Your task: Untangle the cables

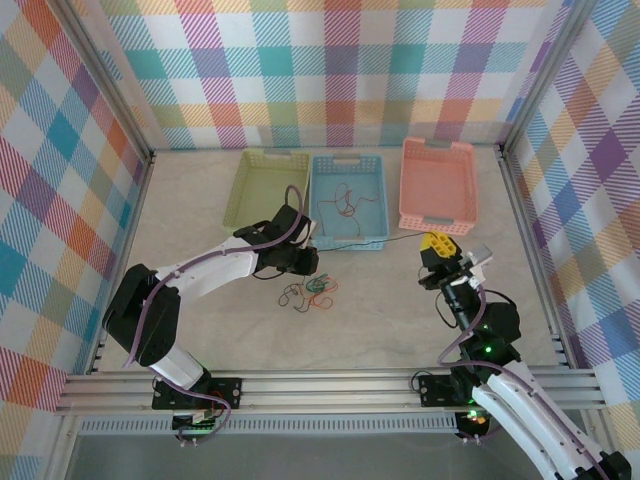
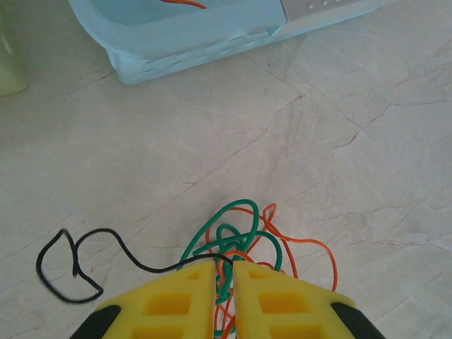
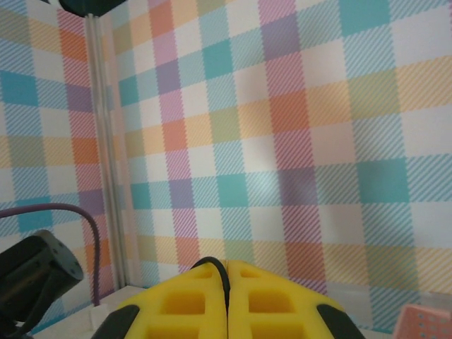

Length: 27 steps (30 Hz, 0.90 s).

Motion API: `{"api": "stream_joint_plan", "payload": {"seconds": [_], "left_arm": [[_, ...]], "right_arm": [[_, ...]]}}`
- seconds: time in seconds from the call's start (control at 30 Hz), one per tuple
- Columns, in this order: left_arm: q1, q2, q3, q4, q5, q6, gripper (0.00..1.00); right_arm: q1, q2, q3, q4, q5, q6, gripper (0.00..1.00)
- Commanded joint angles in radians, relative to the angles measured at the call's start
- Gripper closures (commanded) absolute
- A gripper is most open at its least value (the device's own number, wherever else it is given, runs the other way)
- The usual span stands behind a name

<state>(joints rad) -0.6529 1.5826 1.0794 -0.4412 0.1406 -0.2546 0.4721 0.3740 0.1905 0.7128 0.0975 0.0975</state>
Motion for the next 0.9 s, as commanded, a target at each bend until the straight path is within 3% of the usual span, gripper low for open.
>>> {"api": "stream_joint_plan", "payload": {"seconds": [0.0,0.53,0.8,0.87], "left_arm": [[0.012,-0.035,-0.022,-0.007,0.006,-0.011,0.86],[0.016,-0.084,-0.053,-0.001,-0.015,-0.006,0.86],[0.016,-0.098,-0.065,0.015,-0.005,-0.004,0.86],[0.016,-0.107,-0.073,0.026,0.003,-0.009,0.81]], "right_arm": [[-0.012,-0.022,-0.002,-0.008,0.081,0.021,1.00],[-0.058,-0.027,0.039,-0.214,0.296,0.045,1.00],[-0.073,0.043,0.044,-0.180,0.174,0.058,1.00],[-0.073,0.059,0.048,-0.165,0.139,0.058,1.00]]}}
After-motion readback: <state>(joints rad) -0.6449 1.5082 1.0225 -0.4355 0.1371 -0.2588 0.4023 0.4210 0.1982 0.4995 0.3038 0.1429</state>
